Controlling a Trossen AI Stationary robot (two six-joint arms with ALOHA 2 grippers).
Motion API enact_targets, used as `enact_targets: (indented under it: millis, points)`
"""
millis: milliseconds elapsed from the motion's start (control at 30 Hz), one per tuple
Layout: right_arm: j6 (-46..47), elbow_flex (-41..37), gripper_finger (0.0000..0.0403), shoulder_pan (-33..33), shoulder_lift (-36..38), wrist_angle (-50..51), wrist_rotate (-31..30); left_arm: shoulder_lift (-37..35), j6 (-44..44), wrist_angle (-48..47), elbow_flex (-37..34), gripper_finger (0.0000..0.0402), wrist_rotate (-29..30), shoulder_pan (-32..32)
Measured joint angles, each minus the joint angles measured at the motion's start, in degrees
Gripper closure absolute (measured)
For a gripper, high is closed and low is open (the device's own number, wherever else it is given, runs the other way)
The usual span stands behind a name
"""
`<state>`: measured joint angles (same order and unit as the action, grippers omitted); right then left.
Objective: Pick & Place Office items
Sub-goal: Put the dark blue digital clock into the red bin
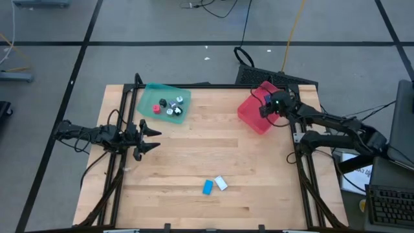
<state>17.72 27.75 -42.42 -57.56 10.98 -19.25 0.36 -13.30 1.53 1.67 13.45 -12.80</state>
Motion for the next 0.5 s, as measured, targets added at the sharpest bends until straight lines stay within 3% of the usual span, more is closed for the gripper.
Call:
enact_targets:
  millis: [333,500]
  points:
    - [-0.9,0.0,0.0250,-0.7,-4.1,-2.9,-0.2,0.0,0.0,0.0,0.0,0.0149,0.0,0.0]
    - [-0.9,0.0,0.0223,-0.7,-4.2,-4.9,-0.3,0.0,0.0,0.0,0.0,0.0149,0.0,0.0]
